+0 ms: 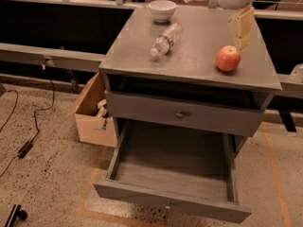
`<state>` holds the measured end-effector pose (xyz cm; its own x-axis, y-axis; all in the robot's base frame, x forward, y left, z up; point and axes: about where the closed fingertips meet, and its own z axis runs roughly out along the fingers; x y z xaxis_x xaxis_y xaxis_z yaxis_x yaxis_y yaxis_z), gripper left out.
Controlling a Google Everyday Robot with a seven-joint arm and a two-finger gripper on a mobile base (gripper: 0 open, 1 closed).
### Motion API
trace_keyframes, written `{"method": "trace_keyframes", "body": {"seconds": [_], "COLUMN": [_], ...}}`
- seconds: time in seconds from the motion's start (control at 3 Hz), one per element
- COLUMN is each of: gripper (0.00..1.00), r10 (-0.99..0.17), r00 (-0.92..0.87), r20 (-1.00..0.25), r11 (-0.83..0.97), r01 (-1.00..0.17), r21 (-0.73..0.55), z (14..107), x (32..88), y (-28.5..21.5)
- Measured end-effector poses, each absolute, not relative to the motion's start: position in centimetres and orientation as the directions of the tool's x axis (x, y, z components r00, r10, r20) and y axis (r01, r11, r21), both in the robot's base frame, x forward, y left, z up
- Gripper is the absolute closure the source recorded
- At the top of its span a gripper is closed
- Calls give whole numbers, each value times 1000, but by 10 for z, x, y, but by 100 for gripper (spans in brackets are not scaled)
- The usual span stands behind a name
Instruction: Place water bottle into middle drawer
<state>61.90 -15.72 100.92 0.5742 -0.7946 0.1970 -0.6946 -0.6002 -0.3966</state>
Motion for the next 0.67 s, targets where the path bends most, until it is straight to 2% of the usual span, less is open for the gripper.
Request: {"method": "trace_keyframes", "body": {"seconds": [0.67], "gripper": [0], "r10": [-581], "r00": [751], "r20": [315], "r11": [-798], "r01": [-449], "r21": [-402], "z": [987], "x": [676], "y": [-139]}}
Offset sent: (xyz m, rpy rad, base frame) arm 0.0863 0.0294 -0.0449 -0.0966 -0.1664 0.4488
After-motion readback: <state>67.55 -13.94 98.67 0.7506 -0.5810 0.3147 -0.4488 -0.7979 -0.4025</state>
